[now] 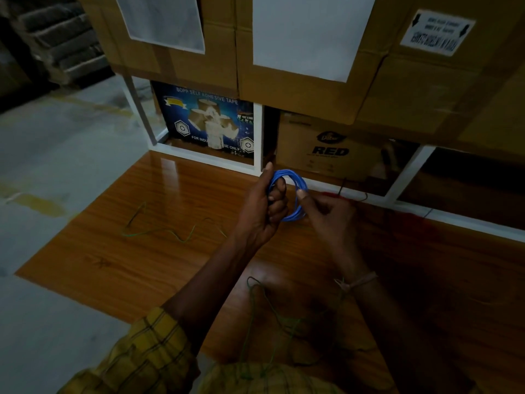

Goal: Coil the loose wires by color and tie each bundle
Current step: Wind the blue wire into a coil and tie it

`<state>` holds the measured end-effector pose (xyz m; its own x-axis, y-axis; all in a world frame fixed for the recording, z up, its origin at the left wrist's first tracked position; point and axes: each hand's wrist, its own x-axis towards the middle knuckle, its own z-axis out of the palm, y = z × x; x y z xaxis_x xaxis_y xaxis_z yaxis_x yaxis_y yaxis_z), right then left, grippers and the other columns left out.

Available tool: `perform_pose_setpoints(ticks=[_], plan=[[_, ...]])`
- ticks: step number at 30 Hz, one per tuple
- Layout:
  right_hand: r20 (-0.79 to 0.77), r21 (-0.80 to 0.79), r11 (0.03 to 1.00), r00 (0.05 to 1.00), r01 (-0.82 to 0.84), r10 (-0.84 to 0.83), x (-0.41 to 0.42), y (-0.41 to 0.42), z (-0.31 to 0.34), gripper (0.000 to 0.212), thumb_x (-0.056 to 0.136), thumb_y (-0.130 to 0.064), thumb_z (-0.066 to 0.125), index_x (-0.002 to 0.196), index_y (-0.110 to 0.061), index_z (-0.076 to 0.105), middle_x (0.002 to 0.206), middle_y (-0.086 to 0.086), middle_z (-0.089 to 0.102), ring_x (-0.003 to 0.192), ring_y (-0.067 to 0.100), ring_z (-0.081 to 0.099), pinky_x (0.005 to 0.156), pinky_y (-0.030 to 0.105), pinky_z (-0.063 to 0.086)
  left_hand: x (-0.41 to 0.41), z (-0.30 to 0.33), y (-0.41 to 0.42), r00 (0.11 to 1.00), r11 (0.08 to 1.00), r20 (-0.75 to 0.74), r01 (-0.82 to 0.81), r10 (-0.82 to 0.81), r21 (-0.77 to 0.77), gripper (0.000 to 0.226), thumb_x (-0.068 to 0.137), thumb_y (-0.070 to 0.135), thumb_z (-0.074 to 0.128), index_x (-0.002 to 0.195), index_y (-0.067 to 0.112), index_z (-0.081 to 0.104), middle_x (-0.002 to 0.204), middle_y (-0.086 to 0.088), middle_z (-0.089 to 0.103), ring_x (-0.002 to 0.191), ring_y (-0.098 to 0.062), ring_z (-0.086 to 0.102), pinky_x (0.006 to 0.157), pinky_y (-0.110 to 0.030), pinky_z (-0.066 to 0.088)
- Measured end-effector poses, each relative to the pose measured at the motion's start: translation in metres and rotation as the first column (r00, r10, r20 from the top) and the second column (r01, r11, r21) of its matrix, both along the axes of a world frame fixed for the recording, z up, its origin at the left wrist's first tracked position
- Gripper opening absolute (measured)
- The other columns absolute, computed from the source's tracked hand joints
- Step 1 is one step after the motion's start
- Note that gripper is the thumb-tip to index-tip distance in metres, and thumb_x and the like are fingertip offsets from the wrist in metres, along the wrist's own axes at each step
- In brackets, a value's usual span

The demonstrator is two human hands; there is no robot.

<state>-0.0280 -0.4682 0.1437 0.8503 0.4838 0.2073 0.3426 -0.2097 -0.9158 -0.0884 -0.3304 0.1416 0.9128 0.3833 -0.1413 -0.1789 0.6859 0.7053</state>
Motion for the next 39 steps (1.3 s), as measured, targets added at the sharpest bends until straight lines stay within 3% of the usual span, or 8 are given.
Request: perform_pose_setpoints(ticks=[7, 13, 16, 19, 23, 27, 35, 39], plan=[[-0.173, 0.070, 0.997, 0.985, 0.026, -0.013, 0.005, -0.001, -0.008, 0.020, 0.096, -0.027, 0.071, 0.109, -0.014, 0.079, 0.096, -0.002, 0.080, 0.090, 0.010, 0.076, 0.085, 0.042, 0.063, -0.003, -0.005, 0.000, 0.999, 0.999, 0.022, 0.040, -0.040, 0.007, 0.054, 0.112, 0.048, 0.040, 0.078, 0.012, 0.062, 0.053, 0.006, 0.033, 0.037, -0.004, 0.027, 0.040, -0.022, 0.015], [-0.219, 0.043, 0.999, 0.975, -0.009, 0.018, -0.002, 0.001, -0.006, 0.025, 0.101, -0.031, 0.062, 0.115, -0.017, 0.078, 0.100, -0.003, 0.079, 0.095, 0.008, 0.075, 0.086, 0.031, 0.061, -0.004, -0.014, 0.008, 1.000, 0.992, -0.019, -0.008, 0.010, 0.127, 0.053, 0.111, 0.052, 0.039, 0.086, 0.013, 0.064, 0.060, 0.005, 0.033, 0.047, -0.006, 0.029, 0.047, -0.024, 0.019], [-0.459, 0.148, 0.989, 0.883, -0.028, 0.094, -0.005, 0.004, -0.004, 0.044, 0.106, -0.040, 0.047, 0.120, -0.008, 0.074, 0.111, 0.008, 0.078, 0.102, 0.019, 0.075, 0.088, 0.034, 0.059, -0.006, -0.013, 0.016, 0.999, 0.987, -0.036, -0.017, 0.023, 0.159, 0.051, 0.111, 0.052, 0.040, 0.086, 0.014, 0.064, 0.061, 0.006, 0.034, 0.048, -0.006, 0.029, 0.045, -0.022, 0.022], [-0.580, 0.221, 0.972, 0.790, -0.080, 0.197, 0.001, -0.002, -0.004, 0.040, 0.106, -0.030, 0.049, 0.125, -0.001, 0.068, 0.119, 0.014, 0.075, 0.110, 0.028, 0.073, 0.101, 0.047, 0.055, -0.007, -0.012, 0.027, 0.999, 0.977, -0.041, -0.006, 0.015, 0.213, 0.050, 0.112, 0.049, 0.040, 0.085, 0.014, 0.064, 0.061, 0.005, 0.036, 0.049, -0.007, 0.030, 0.045, -0.022, 0.022], [-0.507, 0.263, 0.941, 0.799, -0.215, 0.324, 0.008, -0.011, -0.006, 0.029, 0.102, -0.016, 0.058, 0.123, 0.001, 0.069, 0.119, 0.013, 0.075, 0.112, 0.028, 0.072, 0.096, 0.042, 0.058, -0.011, -0.009, 0.030, 0.998, 0.969, -0.050, 0.036, -0.024, 0.244, 0.048, 0.111, 0.048, 0.042, 0.084, 0.014, 0.063, 0.062, 0.004, 0.035, 0.049, -0.007, 0.030, 0.045, -0.023, 0.021], [-0.382, 0.291, 0.950, 0.896, -0.116, 0.227, 0.007, -0.012, -0.016, 0.029, 0.086, -0.014, 0.074, 0.115, -0.012, 0.075, 0.107, 0.004, 0.079, 0.102, 0.021, 0.075, 0.080, 0.029, 0.060, -0.007, -0.007, 0.022, 0.999, 0.983, -0.035, 0.042, -0.036, 0.178, 0.048, 0.111, 0.047, 0.043, 0.083, 0.014, 0.063, 0.058, 0.006, 0.035, 0.046, -0.005, 0.030, 0.042, -0.021, 0.021], [-0.299, 0.382, 0.923, 0.940, -0.039, 0.163, 0.009, -0.042, -0.023, 0.037, 0.086, -0.004, 0.078, 0.122, -0.001, 0.072, 0.114, 0.006, 0.077, 0.111, 0.020, 0.073, 0.091, 0.027, 0.058, 0.007, -0.008, -0.029, 0.999, 0.999, -0.055, 0.001, -0.004, -0.044, 0.048, 0.113, 0.045, 0.038, 0.086, 0.011, 0.058, 0.055, 0.006, 0.037, 0.042, -0.004, 0.035, 0.041, -0.018, 0.027], [-0.338, 0.374, 0.928, 0.933, 0.009, 0.127, 0.022, -0.069, -0.030, 0.032, 0.086, -0.002, 0.078, 0.118, -0.002, 0.074, 0.108, 0.007, 0.079, 0.104, 0.021, 0.075, 0.082, 0.023, 0.057, 0.014, -0.014, -0.058, 0.993, 0.999, -0.111, 0.045, -0.046, -0.014, 0.047, 0.113, 0.046, 0.035, 0.089, 0.011, 0.057, 0.058, 0.005, 0.038, 0.050, -0.007, 0.041, 0.049, -0.019, 0.039]])
